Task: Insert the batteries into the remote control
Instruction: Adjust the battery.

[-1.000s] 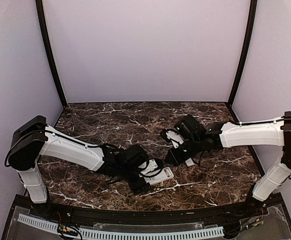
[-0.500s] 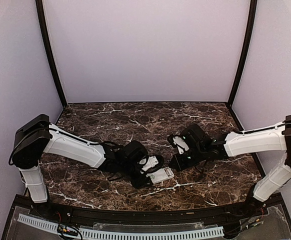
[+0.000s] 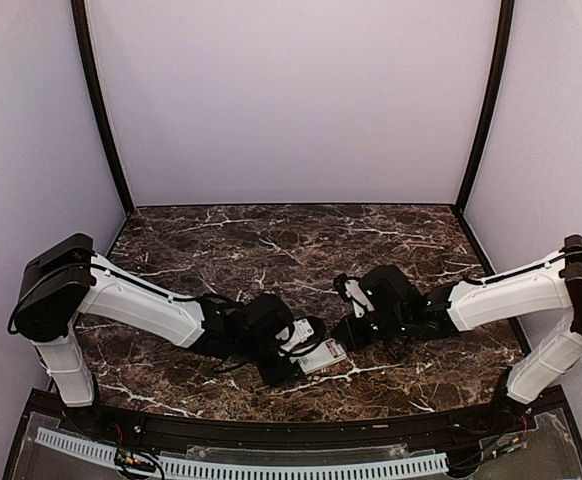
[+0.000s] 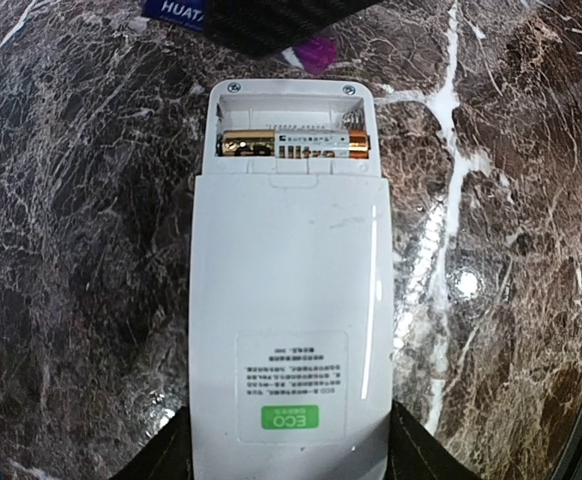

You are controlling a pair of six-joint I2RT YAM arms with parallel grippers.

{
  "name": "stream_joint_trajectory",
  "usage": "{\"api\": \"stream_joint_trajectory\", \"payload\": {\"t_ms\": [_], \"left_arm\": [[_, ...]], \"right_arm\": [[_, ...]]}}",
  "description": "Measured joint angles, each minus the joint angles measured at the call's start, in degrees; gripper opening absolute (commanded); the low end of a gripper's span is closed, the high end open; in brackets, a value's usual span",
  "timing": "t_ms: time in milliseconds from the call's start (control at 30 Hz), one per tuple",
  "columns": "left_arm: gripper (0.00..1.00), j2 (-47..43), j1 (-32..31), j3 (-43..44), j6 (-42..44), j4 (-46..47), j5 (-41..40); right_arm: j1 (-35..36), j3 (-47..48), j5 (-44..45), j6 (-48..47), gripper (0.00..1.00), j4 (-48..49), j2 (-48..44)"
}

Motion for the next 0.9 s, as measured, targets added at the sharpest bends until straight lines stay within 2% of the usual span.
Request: {"api": "stream_joint_trajectory", "payload": {"t_ms": [333, 733, 800, 900], "left_arm": [[0.72, -0.42, -0.22, -0.52, -0.57, 0.2, -0.33], [0.78, -2.51, -0.24, -1.09, -0.87, -1.46, 1.88], [0.77, -3.23, -0.24, -1.09, -0.92, -1.44, 2.64], [0.68, -3.93, 0.48, -0.66, -1.77, 0.55, 4.44]], "right_arm": [[0.0, -3.13, 0.17, -0.9, 0.0, 6.21, 3.85], [0.0, -4.98, -0.55, -3.23, 0.0, 11.04, 5.16], [0.0, -5.29, -0.59, -3.78, 0.0, 11.54, 5.16], [0.0, -6.16, -0.74, -4.83, 0.0, 13.16, 5.11]]}}
